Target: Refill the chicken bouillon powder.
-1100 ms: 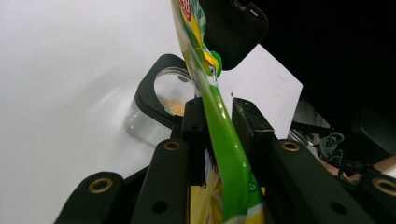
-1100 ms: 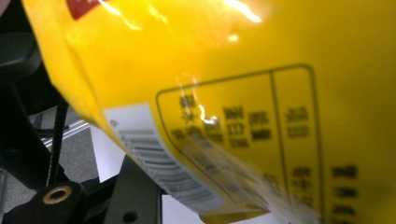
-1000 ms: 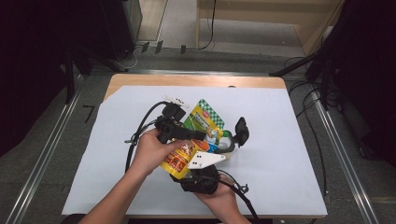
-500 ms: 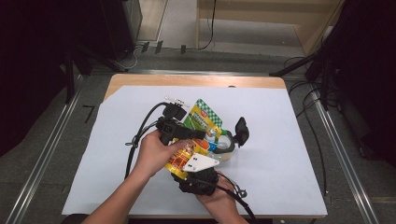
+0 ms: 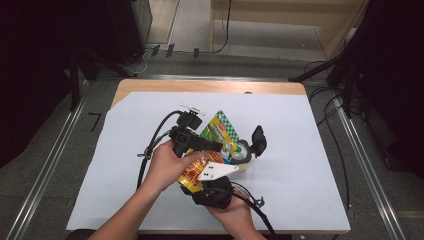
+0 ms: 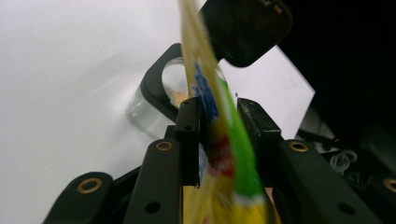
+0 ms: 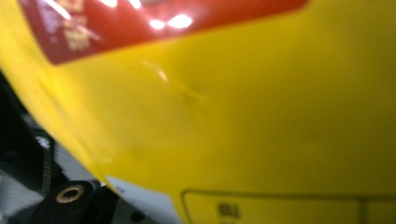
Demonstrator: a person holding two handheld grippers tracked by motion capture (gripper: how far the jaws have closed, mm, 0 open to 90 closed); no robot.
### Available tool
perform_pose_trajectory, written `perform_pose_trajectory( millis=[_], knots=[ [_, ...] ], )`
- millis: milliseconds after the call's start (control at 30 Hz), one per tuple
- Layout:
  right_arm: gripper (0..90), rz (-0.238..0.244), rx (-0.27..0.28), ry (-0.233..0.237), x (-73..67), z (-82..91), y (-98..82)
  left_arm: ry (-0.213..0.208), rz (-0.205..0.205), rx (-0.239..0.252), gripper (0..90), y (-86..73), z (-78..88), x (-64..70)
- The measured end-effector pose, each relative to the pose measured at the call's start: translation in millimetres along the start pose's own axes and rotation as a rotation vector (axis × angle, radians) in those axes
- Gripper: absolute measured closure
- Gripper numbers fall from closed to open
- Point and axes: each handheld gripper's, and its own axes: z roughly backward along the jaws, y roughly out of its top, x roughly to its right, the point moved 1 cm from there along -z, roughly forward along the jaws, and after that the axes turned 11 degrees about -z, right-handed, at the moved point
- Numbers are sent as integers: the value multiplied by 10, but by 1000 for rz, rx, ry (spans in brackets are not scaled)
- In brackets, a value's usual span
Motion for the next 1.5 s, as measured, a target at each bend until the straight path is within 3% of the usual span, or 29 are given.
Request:
perform_pose_trajectory(
  millis=[133, 467, 700, 833, 1000, 1167, 1267, 1433, 1500],
  knots=[
    [673, -71, 19, 45, 62, 13, 8, 11, -13, -6, 698, 9, -16, 35],
    [627, -26, -3, -10, 19, -22, -11, 77, -49, -56, 857, 0, -22, 56],
    [581, 39, -26, -78, -26, -51, -32, 79, -22, -87, 900, -2, 25, 4],
    [530, 19, -26, -97, -1, -34, -24, 95, -13, -87, 900, -6, 66, -40],
    [538, -2, -27, -117, 5, -26, -31, 96, -9, -87, 900, -6, 33, -31],
    [572, -27, -15, -85, 17, 12, -17, 85, -15, -82, 900, 7, 34, -21],
    [581, -40, -5, -43, 22, 31, -5, 65, -26, -86, 876, 14, 51, -27],
    [602, -81, 38, 46, 29, 94, 39, -6, -13, -61, 783, 23, 52, -34],
    [602, -85, 39, 68, 39, 109, 44, -3, -15, -60, 770, 30, 43, -17]
  ],
)
